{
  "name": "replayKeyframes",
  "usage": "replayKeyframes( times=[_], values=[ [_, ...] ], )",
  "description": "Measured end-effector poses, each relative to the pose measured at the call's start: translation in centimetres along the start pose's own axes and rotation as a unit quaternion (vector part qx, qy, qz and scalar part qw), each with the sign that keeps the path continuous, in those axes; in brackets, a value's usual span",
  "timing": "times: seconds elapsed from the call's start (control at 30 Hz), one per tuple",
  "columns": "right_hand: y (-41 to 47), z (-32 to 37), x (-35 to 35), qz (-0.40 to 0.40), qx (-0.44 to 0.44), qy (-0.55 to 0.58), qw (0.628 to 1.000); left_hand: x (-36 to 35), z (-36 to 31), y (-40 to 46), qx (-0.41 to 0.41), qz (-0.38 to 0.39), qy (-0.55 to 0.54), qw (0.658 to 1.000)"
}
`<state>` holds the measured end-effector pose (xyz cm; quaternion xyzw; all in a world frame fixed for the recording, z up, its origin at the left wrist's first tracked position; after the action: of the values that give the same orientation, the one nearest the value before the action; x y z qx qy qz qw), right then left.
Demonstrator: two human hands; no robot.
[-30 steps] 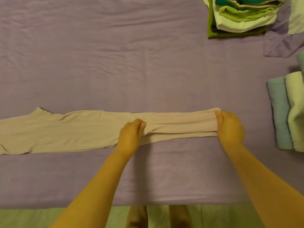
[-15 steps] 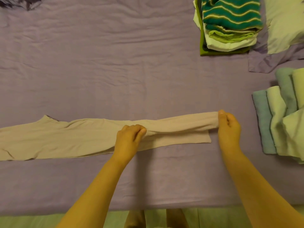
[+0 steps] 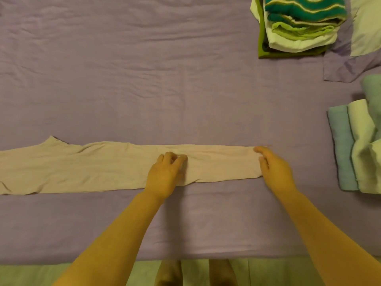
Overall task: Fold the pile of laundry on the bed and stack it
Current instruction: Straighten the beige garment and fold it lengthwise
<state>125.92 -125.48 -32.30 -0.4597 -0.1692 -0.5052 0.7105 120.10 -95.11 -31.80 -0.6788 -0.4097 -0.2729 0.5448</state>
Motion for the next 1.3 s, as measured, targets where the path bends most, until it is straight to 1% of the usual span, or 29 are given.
replayKeyframes(
  times=[0.07, 0.13, 0.17, 0.27, 0.3, 0.33, 0.37, 0.4, 0.43, 0.47, 0.5, 0.57, 0.6, 0.63, 0.67, 0.7, 0.73, 0.8, 0.83, 0.9, 0.97, 1.03, 1.1, 1.13, 1.17, 1.23, 1.3],
  values=[
    [0.2, -0.1, -0.2, 0.013, 0.004, -0.008, 1.000, 0.1, 0.0, 0.5, -0.016, 0.005, 0.086, 0.996],
    [0.0, 0.1, -0.3, 0.006, -0.006, -0.037, 0.999, 0.3, -0.1, 0.5, -0.016, -0.012, 0.090, 0.996],
    [-0.3, 0.5, -0.2, -0.010, -0.009, -0.067, 0.998, 0.0, 0.0, 0.6, -0.010, -0.005, 0.087, 0.996],
    [-1.3, 2.9, -0.3, -0.088, 0.006, -0.168, 0.982, -1.7, 0.6, 0.7, 0.021, 0.067, 0.111, 0.991],
    [-1.6, 4.4, -0.7, -0.103, 0.040, -0.184, 0.977, -2.0, 0.8, 0.8, 0.027, 0.079, 0.120, 0.989],
    [-1.9, 6.1, -1.5, -0.109, 0.096, -0.201, 0.969, -2.2, 0.8, 0.9, 0.030, 0.091, 0.130, 0.987],
    [-1.9, 7.7, -2.8, -0.097, 0.166, -0.225, 0.955, -2.2, 0.7, 0.9, 0.030, 0.099, 0.134, 0.986],
    [-2.0, 9.1, -4.3, -0.063, 0.227, -0.255, 0.938, -2.2, 0.7, 0.9, 0.026, 0.107, 0.130, 0.985],
    [-1.8, 10.1, -5.8, -0.016, 0.257, -0.274, 0.927, -2.2, 0.7, 0.8, 0.020, 0.112, 0.117, 0.987],
    [-1.4, 10.6, -6.8, 0.020, 0.249, -0.268, 0.930, -1.9, 0.8, 0.7, 0.012, 0.110, 0.095, 0.989],
    [-0.7, 10.8, -7.2, 0.033, 0.217, -0.241, 0.945, -1.4, 0.9, 0.6, 0.005, 0.094, 0.061, 0.994],
    [0.7, 10.7, -6.9, 0.001, 0.151, -0.172, 0.973, 0.5, 1.3, 0.3, 0.000, 0.013, -0.047, 0.999],
    [1.3, 10.9, -6.7, -0.024, 0.144, -0.164, 0.976, 1.4, 1.7, 0.4, 0.000, -0.039, -0.078, 0.996],
    [1.8, 11.2, -6.5, -0.038, 0.151, -0.173, 0.972, 2.0, 2.2, 0.4, 0.004, -0.083, -0.073, 0.994],
    [2.3, 11.3, -6.6, -0.031, 0.153, -0.187, 0.970, 2.2, 2.8, 0.6, 0.017, -0.097, -0.045, 0.994],
    [2.9, 11.2, -6.7, -0.017, 0.139, -0.196, 0.971, 1.9, 3.4, 0.7, 0.046, -0.077, -0.015, 0.996],
    [3.3, 10.8, -6.6, -0.010, 0.112, -0.196, 0.974, 1.2, 4.2, 0.8, 0.083, -0.041, 0.008, 0.996],
    [3.9, 10.1, -6.2, -0.031, 0.055, -0.179, 0.982, -0.3, 5.6, 0.5, 0.140, 0.005, 0.024, 0.990],
    [3.9, 10.0, -6.1, -0.044, 0.039, -0.173, 0.983, -0.7, 6.2, 0.3, 0.156, 0.010, 0.020, 0.988],
    [3.3, 10.5, -6.1, -0.072, 0.044, -0.172, 0.982, -0.8, 6.9, 0.0, 0.170, -0.002, 0.011, 0.985],
    [2.1, 12.1, -6.5, -0.115, 0.108, -0.183, 0.970, -0.1, 7.2, -0.4, 0.171, -0.037, -0.004, 0.984],
    [0.5, 14.3, -7.9, -0.130, 0.235, -0.205, 0.941, 0.6, 7.2, -0.9, 0.163, -0.092, -0.022, 0.982],
    [-1.3, 15.6, -10.3, -0.079, 0.358, -0.256, 0.895, 0.6, 7.2, -1.7, 0.152, -0.120, -0.032, 0.981],
    [-1.7, 15.8, -11.3, -0.052, 0.382, -0.279, 0.879, 0.3, 7.4, -2.0, 0.154, -0.114, -0.037, 0.981],
    [-1.8, 15.8, -12.0, -0.032, 0.377, -0.288, 0.880, 0.0, 8.1, -2.3, 0.164, -0.101, -0.043, 0.980],
    [-1.5, 15.7, -12.6, -0.010, 0.302, -0.276, 0.912, -0.7, 10.3, -2.7, 0.196, -0.057, -0.050, 0.978],
    [-1.6, 16.9, -12.9, -0.020, 0.229, -0.269, 0.935, -0.6, 12.9, -2.9, 0.193, -0.034, -0.027, 0.980]
  ],
)
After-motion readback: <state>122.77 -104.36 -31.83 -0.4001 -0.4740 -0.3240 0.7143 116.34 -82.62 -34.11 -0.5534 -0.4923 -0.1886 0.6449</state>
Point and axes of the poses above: each hand's wrist, its own y-axis towards the middle knuckle, its own x-axis out of the back of the hand, z = x × y, the point moved 5 cm from there along y, towards the middle knuckle, and after that the axes turned 6 degrees about z, right-handed, at the moved point
